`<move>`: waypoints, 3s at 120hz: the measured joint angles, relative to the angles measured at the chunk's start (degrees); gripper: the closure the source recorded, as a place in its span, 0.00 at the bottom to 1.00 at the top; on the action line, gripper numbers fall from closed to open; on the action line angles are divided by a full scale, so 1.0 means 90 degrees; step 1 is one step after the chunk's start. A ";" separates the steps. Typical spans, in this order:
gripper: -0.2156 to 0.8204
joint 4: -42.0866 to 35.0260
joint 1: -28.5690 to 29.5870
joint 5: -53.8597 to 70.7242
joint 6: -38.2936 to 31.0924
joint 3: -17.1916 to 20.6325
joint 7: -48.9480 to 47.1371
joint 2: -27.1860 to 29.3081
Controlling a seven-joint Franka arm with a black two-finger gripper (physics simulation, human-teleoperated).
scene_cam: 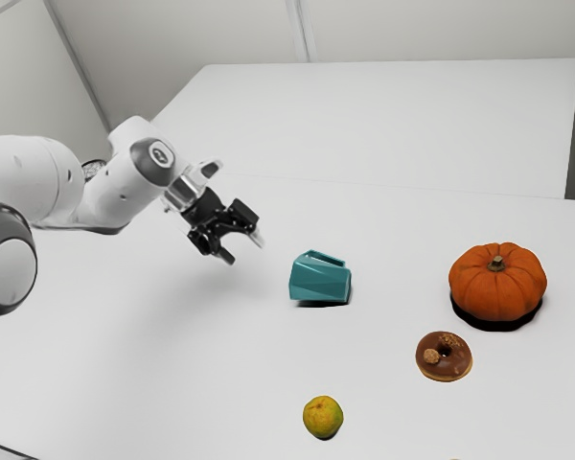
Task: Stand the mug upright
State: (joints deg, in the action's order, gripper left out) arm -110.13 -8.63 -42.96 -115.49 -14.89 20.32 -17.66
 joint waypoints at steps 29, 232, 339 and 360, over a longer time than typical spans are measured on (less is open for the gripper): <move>0.21 -0.0304 -0.0074 -0.1410 -0.0273 0.0004 0.0684 -0.0175; 0.92 -0.0323 -0.1050 -0.3395 -0.0461 0.0097 0.2048 0.0002; 0.96 -0.0943 -0.0849 0.4153 -0.1439 0.0032 0.0186 0.0962; 0.96 -0.1246 -0.0843 0.4423 -0.1767 0.0027 -0.0024 0.1014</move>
State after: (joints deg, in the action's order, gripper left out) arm -121.35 -16.21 -3.16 -131.39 -14.65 20.10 -8.53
